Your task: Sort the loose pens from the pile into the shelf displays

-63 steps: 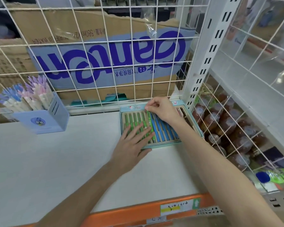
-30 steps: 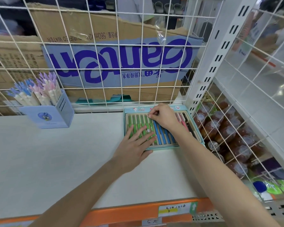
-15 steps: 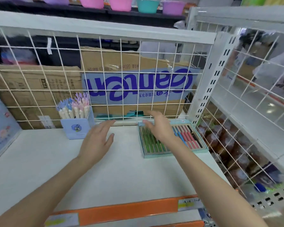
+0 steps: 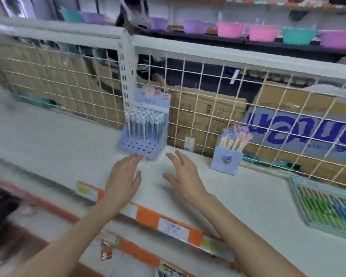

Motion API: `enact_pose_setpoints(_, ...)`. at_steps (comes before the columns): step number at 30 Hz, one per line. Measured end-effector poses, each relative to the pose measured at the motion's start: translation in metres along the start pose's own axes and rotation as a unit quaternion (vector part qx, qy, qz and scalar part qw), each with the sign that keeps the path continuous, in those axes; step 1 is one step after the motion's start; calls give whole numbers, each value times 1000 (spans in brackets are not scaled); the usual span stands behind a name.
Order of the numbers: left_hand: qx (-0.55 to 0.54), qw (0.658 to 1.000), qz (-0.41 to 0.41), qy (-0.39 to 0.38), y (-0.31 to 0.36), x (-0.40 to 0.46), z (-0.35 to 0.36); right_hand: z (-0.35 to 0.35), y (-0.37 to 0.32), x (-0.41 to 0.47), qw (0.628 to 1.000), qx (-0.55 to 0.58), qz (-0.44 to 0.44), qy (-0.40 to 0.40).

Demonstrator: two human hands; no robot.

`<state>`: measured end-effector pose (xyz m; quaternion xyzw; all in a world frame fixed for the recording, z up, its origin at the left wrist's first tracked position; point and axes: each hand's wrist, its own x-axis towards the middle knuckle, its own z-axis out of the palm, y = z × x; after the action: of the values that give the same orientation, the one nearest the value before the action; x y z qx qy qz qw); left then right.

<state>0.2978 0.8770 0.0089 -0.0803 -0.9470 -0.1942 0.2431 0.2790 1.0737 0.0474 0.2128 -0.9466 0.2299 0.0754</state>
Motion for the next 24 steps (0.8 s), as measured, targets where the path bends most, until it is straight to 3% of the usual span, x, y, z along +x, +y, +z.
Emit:
enact_pose_setpoints(4,61,996,-63,29,-83,-32,-48,43,-72,40,997,19,-59,-34)
enact_pose_setpoints(10,61,981,-180,28,-154,-81,-101,101,-144,71,986,36,-128,-98)
enact_pose_setpoints(24,120,958,-249,69,-304,-63,-152,219,-264,209,954,118,-203,-185)
